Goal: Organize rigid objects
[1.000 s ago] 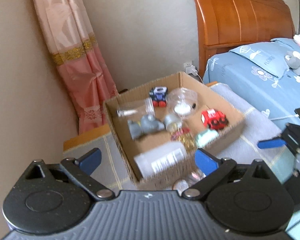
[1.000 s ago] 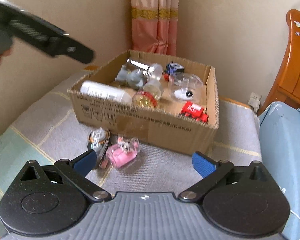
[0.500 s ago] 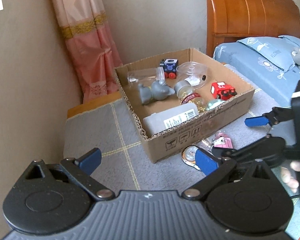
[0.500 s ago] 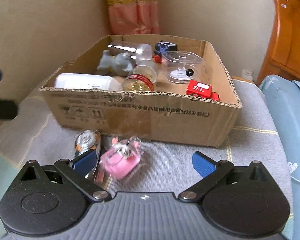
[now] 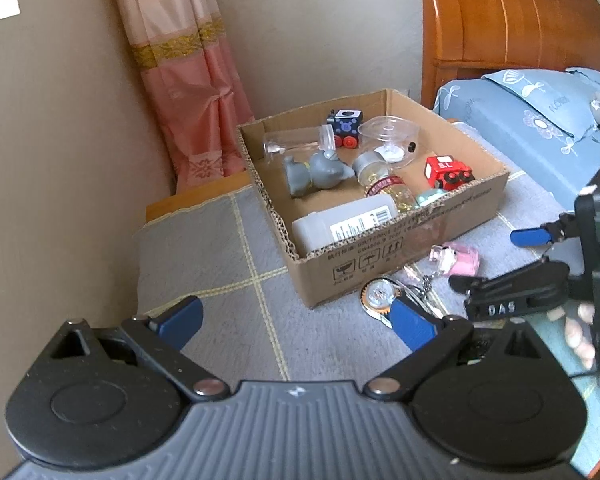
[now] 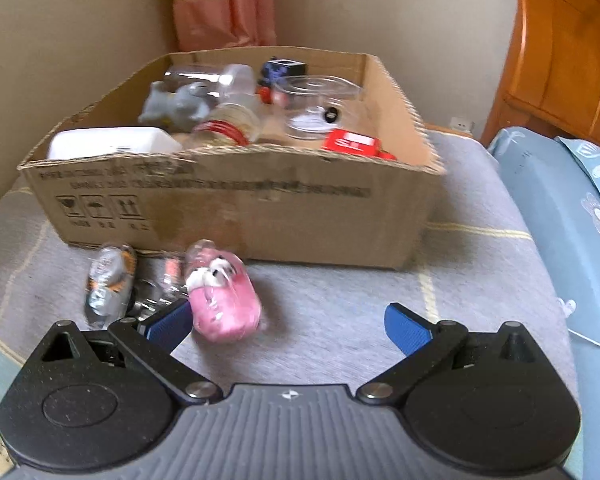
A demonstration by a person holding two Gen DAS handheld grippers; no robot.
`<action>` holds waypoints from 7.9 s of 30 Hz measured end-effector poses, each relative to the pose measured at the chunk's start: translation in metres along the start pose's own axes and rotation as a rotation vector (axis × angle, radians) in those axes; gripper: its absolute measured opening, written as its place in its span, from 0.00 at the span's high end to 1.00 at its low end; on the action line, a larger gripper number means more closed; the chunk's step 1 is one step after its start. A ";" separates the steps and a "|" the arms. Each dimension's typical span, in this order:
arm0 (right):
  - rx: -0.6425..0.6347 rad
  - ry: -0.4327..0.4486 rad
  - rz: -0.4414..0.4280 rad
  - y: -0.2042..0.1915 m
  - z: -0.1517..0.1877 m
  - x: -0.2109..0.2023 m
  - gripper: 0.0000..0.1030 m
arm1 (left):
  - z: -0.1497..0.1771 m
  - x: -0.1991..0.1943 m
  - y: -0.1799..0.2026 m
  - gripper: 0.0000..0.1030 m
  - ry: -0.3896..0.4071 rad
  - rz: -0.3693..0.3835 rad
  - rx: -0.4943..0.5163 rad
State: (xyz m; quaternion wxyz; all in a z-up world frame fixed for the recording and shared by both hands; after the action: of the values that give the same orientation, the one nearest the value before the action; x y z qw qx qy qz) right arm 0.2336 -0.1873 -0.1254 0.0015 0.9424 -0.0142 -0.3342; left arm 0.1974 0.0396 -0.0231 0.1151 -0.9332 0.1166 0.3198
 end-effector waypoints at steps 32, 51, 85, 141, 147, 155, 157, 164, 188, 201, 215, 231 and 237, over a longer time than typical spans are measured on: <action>0.126 0.082 0.084 -0.002 -0.006 0.016 0.00 | 0.059 0.016 0.012 0.03 -0.061 0.026 -0.058; 0.072 0.102 0.115 0.053 0.010 0.008 0.00 | 0.039 0.092 0.069 0.03 -0.062 0.088 -0.062; -0.052 0.087 -0.042 0.051 0.017 -0.005 0.00 | 0.053 0.088 0.033 0.04 -0.126 -0.020 -0.216; -0.268 0.097 -0.337 0.011 -0.034 -0.085 0.46 | 0.004 0.026 0.047 0.14 -0.013 0.126 0.055; -0.288 0.151 -0.353 0.009 -0.070 -0.102 0.46 | -0.029 0.014 0.045 0.14 0.053 0.135 0.082; -0.303 0.209 -0.353 0.003 -0.113 -0.103 0.46 | -0.080 0.034 0.036 0.13 0.118 0.099 0.084; -0.293 0.216 -0.355 0.003 -0.123 -0.101 0.46 | -0.088 0.044 0.034 0.13 0.120 0.094 0.077; -0.287 0.235 -0.336 0.001 -0.151 -0.091 0.46 | -0.093 0.075 0.022 0.12 0.104 0.046 0.029; -0.282 0.180 -0.370 -0.070 -0.197 -0.028 0.46 | -0.034 0.037 -0.016 0.07 0.075 0.045 0.003; -0.292 0.130 -0.331 -0.109 -0.192 -0.013 0.02 | -0.023 0.015 -0.030 0.04 0.103 0.028 -0.043; -0.172 0.072 0.042 -0.041 -0.138 -0.076 0.00 | -0.022 -0.029 0.003 0.04 0.120 -0.094 -0.068; 0.038 0.115 0.153 -0.013 -0.067 -0.160 0.00 | -0.014 -0.078 0.045 0.04 0.102 -0.151 -0.154; 0.070 0.147 0.142 -0.008 -0.073 -0.173 0.00 | -0.019 -0.082 0.046 0.04 0.112 -0.164 -0.168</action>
State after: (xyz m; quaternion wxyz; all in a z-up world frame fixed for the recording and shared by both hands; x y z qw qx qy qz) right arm 0.1452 -0.1746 0.0400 -0.0066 0.9605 -0.0924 -0.2626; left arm 0.1318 0.0022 0.0363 0.0558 -0.9623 0.0191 0.2654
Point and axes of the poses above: each gripper's, at about its wrist camera, not at the fingertips, and x roughly the way its jaws point, y to its right, z to its underside, the point moved 5 cm from there along x, roughly the way its jaws point, and after that the axes turned 9 degrees about y, right-handed, at the moved point
